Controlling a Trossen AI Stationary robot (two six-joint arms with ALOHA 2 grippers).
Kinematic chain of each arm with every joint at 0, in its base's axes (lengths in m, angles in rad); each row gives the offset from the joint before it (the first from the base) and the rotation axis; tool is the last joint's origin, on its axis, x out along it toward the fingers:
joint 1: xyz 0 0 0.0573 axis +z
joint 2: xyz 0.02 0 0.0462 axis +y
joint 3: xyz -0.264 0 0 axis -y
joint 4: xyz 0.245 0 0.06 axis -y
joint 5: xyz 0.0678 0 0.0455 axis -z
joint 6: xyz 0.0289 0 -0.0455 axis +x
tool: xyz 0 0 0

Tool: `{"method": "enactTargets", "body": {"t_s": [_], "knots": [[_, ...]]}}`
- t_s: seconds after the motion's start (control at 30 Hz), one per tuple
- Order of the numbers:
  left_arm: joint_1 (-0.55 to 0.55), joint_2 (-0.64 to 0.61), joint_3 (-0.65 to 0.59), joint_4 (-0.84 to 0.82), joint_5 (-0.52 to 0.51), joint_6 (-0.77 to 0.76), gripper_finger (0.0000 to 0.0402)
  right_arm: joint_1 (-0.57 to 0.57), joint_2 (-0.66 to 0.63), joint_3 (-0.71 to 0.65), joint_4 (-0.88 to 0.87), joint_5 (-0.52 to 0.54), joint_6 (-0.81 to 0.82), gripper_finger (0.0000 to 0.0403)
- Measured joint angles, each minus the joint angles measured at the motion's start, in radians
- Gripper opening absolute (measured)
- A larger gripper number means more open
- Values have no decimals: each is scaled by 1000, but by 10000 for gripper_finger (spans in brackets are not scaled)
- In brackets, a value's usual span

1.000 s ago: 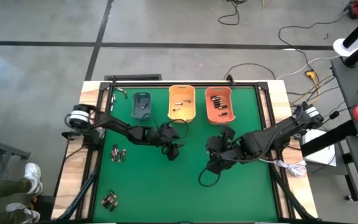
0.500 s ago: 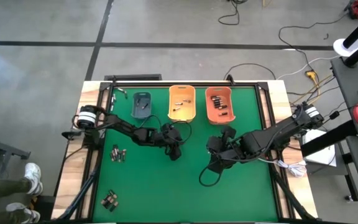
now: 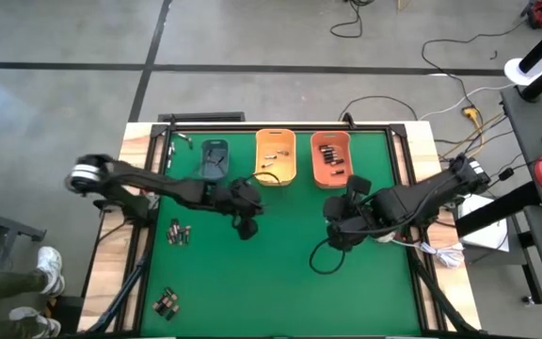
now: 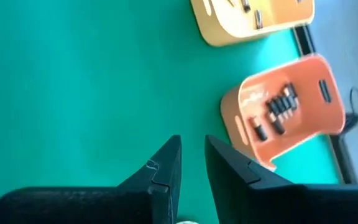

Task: Sort batteries
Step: Put the gold battery into the blue bin

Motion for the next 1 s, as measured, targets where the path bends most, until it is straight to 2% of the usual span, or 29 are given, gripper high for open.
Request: {"method": "enactTargets", "body": {"t_s": [0.07, 0.17, 0.23, 0.3, 0.5, 0.63, 0.8, 1.0], "knots": [[17, -97, 0, -55, -33, -12, 10, -8, 0, 12, 5, 0, -87, 64], [57, -212, 3, -138, -154, -26, 10, -23, 0, 26, 32, 0, -209, 58], [101, -253, 2, -195, -230, -46, 10, -38, 0, 37, 50, -1, -282, 53], [162, -279, 1, -238, -256, -68, 10, -67, 0, 55, 73, -3, -358, 48], [365, -248, 1, -376, -220, -123, 10, -240, 0, 94, 211, -11, -493, 27], [486, -181, -2, -438, -186, -123, 9, -365, 0, 83, 287, -100, -582, 15], [596, -96, -17, -403, -140, -67, 9, -480, 2, 39, 354, -118, -573, 11], [699, 4, -22, -344, -59, -35, 9, -530, 11, -8, 440, -172, -555, 13]]}}
